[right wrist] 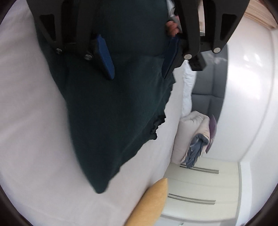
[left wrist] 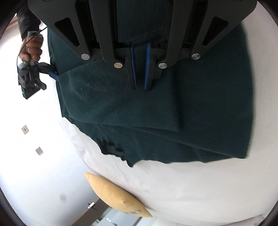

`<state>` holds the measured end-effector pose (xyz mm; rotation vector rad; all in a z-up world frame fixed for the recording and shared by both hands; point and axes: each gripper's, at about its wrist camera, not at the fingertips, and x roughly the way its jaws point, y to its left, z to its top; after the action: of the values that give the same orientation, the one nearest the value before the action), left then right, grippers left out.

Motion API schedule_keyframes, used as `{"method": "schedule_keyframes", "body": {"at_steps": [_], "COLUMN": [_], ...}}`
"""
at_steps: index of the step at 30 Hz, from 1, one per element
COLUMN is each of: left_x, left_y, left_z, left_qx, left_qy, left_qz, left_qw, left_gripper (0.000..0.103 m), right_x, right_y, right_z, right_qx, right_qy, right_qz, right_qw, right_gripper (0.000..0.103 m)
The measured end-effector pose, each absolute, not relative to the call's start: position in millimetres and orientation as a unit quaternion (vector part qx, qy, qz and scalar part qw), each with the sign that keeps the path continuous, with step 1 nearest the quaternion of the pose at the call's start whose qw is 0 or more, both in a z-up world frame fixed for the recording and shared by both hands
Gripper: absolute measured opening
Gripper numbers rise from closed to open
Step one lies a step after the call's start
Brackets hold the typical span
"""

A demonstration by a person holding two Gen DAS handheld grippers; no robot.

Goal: Fold small clothes

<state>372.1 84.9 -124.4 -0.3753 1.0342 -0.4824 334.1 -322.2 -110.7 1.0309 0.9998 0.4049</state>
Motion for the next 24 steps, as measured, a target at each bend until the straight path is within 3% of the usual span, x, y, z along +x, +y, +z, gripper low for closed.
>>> {"method": "schedule_keyframes", "body": {"at_steps": [6,11,13,14,15,16,17,19,24], "left_x": [306.6,221.5,185.4,171.8,157.5,135.0,119.6,91.6,41.1], "left_y": [124.6,161.8,174.3,178.9,183.2,189.1,194.4,200.7,205.5], "left_z": [-83.1,-49.2,-45.8,-46.4,-48.0,-49.9,-51.6,-62.0,-86.2], "left_qx": [-0.189,-0.204,-0.214,-0.219,-0.225,-0.234,-0.242,-0.269,-0.277], "left_qy": [0.461,0.435,0.438,0.440,0.442,0.440,0.436,0.452,0.491], "left_qz": [-0.192,-0.182,-0.177,-0.177,-0.178,-0.177,-0.173,-0.187,-0.194], "left_qw": [0.846,0.858,0.855,0.853,0.850,0.849,0.849,0.830,0.803], "left_gripper": [0.011,0.011,0.020,0.036,0.066,0.076,0.081,0.081,0.076], "right_x": [253.9,159.3,131.1,111.7,100.9,85.3,76.8,52.3,22.0], "right_y": [-318.2,-303.9,-297.2,-294.9,-295.4,-294.7,-294.2,-300.4,-317.2], "right_z": [-68.0,-42.4,-34.1,-30.1,-28.7,-28.1,-29.2,-34.0,-45.4], "right_qx": [0.443,0.390,0.353,0.332,0.325,0.313,0.306,0.289,0.295], "right_qy": [0.406,0.384,0.378,0.378,0.378,0.381,0.384,0.395,0.402], "right_qz": [0.166,0.138,0.118,0.105,0.103,0.104,0.102,0.084,0.059], "right_qw": [0.782,0.826,0.848,0.858,0.861,0.864,0.865,0.868,0.865], "right_gripper": [0.069,0.070,0.072,0.075,0.076,0.078,0.079,0.079,0.079]}}
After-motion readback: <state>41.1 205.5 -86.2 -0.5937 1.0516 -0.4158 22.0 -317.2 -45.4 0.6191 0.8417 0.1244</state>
